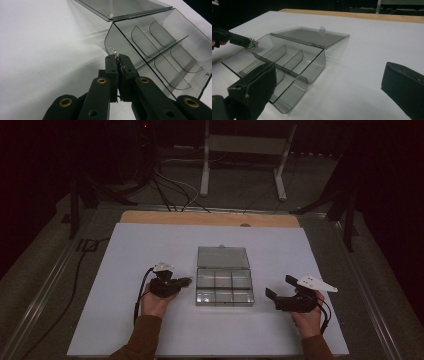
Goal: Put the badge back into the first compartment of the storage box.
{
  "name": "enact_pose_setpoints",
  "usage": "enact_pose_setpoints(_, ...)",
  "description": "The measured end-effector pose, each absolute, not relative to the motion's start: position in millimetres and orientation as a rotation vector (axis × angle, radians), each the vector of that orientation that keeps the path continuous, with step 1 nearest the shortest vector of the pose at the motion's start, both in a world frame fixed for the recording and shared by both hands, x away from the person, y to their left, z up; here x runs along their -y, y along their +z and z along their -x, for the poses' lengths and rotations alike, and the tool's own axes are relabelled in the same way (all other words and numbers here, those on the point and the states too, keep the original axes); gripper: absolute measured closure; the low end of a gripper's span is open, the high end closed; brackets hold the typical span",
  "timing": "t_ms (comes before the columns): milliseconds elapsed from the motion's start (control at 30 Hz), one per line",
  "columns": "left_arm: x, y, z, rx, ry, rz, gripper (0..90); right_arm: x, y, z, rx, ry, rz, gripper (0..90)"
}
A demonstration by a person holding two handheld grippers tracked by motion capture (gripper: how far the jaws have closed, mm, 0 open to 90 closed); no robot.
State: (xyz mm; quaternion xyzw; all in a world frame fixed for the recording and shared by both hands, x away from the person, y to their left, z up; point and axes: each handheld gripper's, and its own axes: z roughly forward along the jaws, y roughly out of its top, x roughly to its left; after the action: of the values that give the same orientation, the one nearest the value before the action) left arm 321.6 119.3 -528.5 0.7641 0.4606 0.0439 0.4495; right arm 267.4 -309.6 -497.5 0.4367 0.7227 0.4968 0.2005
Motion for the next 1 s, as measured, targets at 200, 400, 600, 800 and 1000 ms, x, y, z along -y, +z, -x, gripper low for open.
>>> enact_pose_setpoints(200, -120, -523, -321, -1.135, 0.116, -1.880, 89.8, 310, -498, -267, -2.020, 1.389, -1.222, 0.0)
enact_pose_setpoints(400, -120, -517, -320, -1.126, 0.124, -1.873, 89.8, 309, -498, -267, -2.021, 1.391, -1.223, 0.0)
enact_pose_setpoints(600, -120, -512, -319, -1.118, 0.125, -1.865, 89.7, 309, -498, -268, -2.024, 1.391, -1.222, 0.0)
enact_pose_setpoints(800, -120, -508, -318, -1.117, 0.132, -1.859, 89.8, 309, -499, -268, -2.028, 1.390, -1.222, 0.0)
enact_pose_setpoints(1000, -119, -503, -318, -1.111, 0.130, -1.846, 89.8, 308, -499, -268, -2.029, 1.391, -1.221, 0.0)
